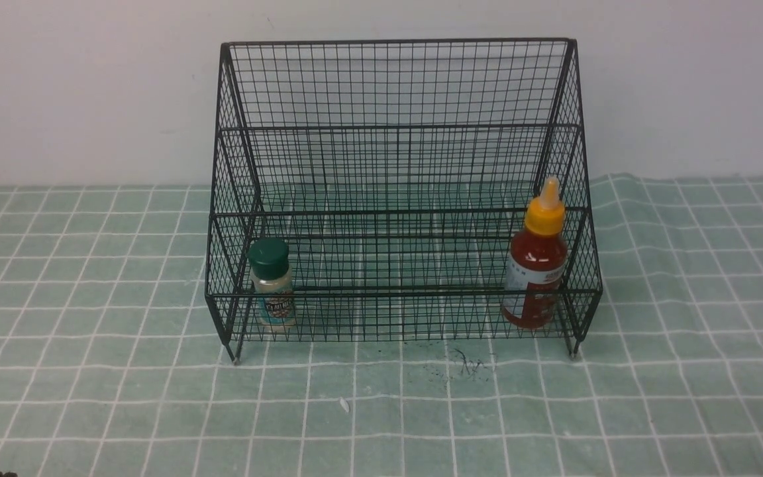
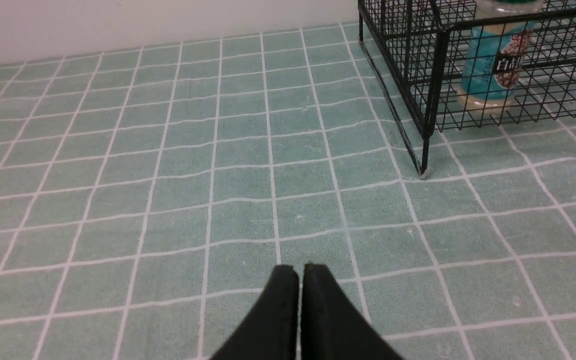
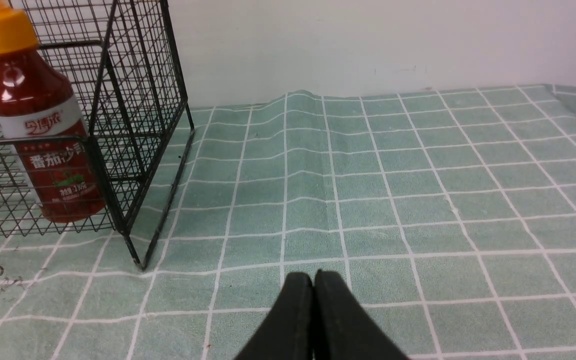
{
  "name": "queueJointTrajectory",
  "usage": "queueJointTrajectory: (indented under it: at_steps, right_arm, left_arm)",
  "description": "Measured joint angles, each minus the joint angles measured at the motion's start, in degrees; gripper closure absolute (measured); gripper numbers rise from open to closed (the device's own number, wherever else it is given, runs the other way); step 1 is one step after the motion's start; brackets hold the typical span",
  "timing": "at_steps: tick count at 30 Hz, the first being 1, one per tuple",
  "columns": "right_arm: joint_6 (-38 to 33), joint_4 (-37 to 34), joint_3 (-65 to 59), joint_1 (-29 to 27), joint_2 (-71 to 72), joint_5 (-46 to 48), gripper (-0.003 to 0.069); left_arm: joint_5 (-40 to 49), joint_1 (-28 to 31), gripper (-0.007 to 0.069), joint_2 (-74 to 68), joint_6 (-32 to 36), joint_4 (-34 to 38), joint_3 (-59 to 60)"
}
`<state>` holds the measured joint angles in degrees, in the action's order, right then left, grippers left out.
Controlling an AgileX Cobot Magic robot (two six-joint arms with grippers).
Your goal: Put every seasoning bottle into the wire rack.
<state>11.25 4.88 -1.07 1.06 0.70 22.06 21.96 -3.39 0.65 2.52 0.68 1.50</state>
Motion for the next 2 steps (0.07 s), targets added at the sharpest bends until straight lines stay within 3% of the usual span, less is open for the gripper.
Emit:
queueJointTrajectory:
  at_steps: [2]
  right_arm:
    - [0.0,0.0,0.0,0.0,0.0,0.0,0.0671]
  left_arm:
    - [0.0,0.0,0.0631,0.0,0.0,0.0,0.0]
